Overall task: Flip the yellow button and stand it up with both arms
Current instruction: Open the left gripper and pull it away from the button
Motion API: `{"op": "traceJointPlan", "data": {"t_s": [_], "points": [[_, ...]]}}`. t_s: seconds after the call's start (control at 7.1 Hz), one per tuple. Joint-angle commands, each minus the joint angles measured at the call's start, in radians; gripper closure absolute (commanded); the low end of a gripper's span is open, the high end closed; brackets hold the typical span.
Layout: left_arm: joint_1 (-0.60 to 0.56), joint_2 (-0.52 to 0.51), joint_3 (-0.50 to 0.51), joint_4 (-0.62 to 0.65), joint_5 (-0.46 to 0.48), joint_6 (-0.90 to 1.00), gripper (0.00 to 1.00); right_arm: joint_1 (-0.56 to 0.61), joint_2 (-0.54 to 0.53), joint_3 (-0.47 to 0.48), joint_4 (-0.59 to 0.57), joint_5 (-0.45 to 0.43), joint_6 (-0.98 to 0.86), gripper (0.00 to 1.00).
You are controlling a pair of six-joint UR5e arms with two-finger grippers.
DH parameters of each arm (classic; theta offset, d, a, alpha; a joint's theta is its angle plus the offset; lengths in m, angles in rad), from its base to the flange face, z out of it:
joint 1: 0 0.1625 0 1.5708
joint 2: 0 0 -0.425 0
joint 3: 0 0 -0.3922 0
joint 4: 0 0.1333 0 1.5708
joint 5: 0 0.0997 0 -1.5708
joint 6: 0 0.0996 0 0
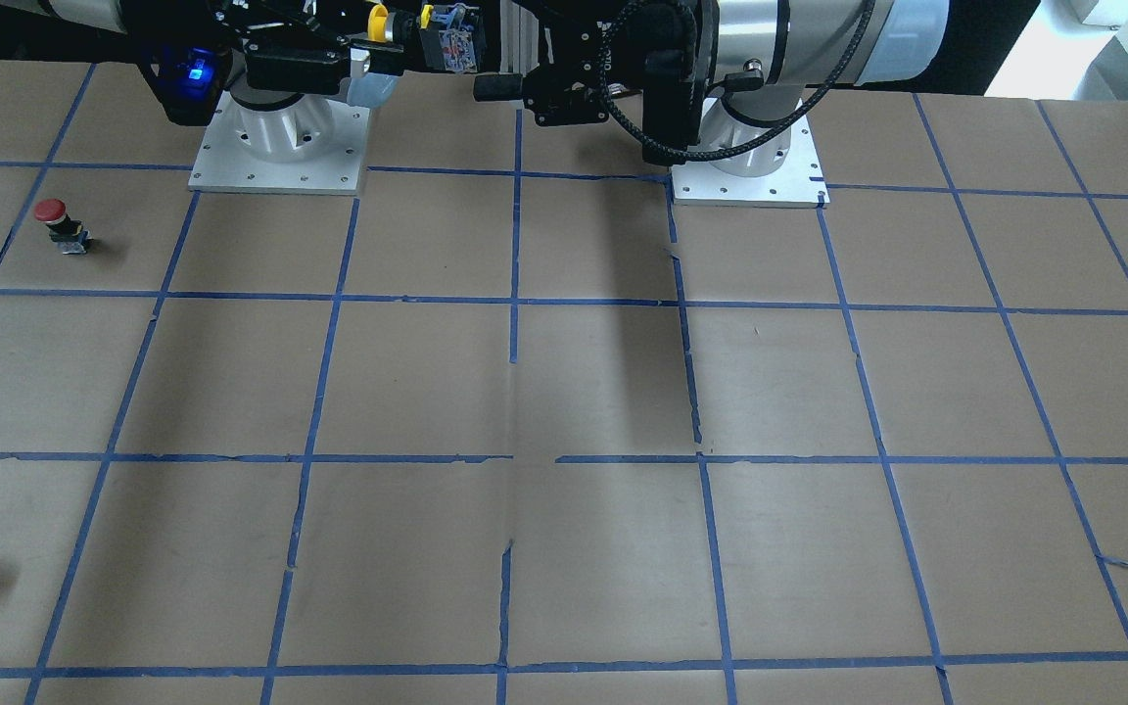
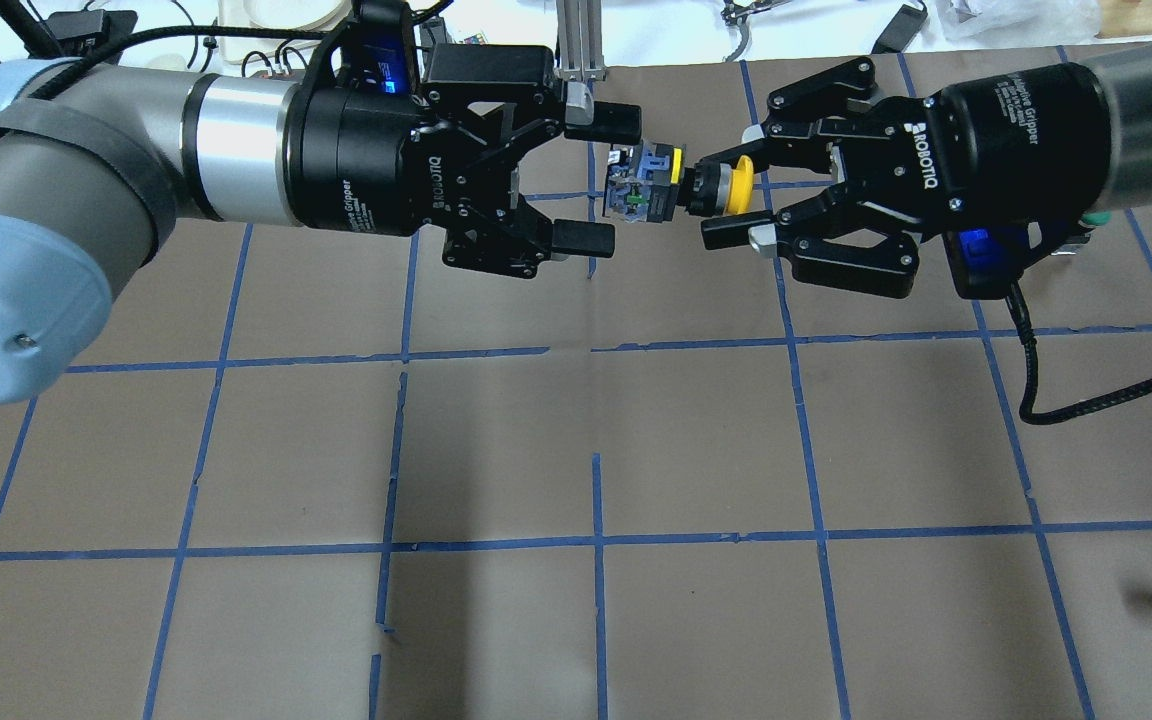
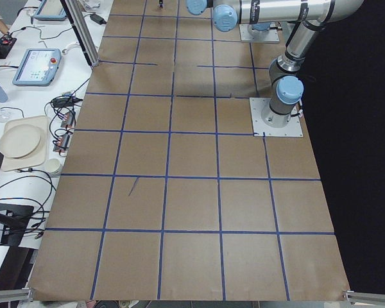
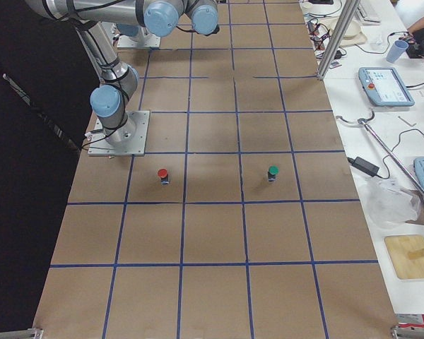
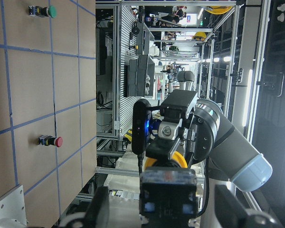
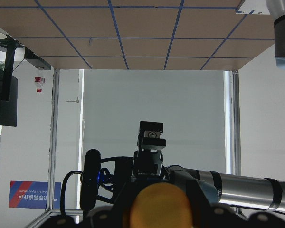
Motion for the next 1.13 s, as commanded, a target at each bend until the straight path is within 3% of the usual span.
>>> {"op": "traceJointPlan", "data": {"t_s": [0.0, 0.14, 0.56, 0.7, 0.85, 0.99], "points": [[0.014, -0.014, 0.017, 0.008, 0.100, -0.029, 0.00, -0.017, 0.008, -0.012, -0.051, -0.031, 0.003, 0.84], [0.026, -0.025, 0.025, 0.107, 0.256, -0.083, 0.00, -0.055, 0.012, -0.014, -0.129, -0.121, 0.003, 0.84], [0.025, -0.069, 0.052, 0.299, 0.508, -0.239, 0.00, -0.076, 0.031, -0.015, -0.382, -0.397, -0.030, 0.88], [0.007, -0.106, 0.124, 0.309, 0.683, -0.240, 0.00, -0.077, 0.033, -0.015, -0.392, -0.472, -0.147, 0.89], [-0.034, -0.160, 0.213, 0.304, 0.852, -0.240, 0.00, -0.077, 0.036, -0.014, -0.400, -0.626, -0.348, 0.90], [-0.100, -0.203, 0.308, 0.298, 1.109, -0.239, 0.00, -0.077, 0.053, -0.018, -0.409, -0.801, -0.550, 0.91]]}}
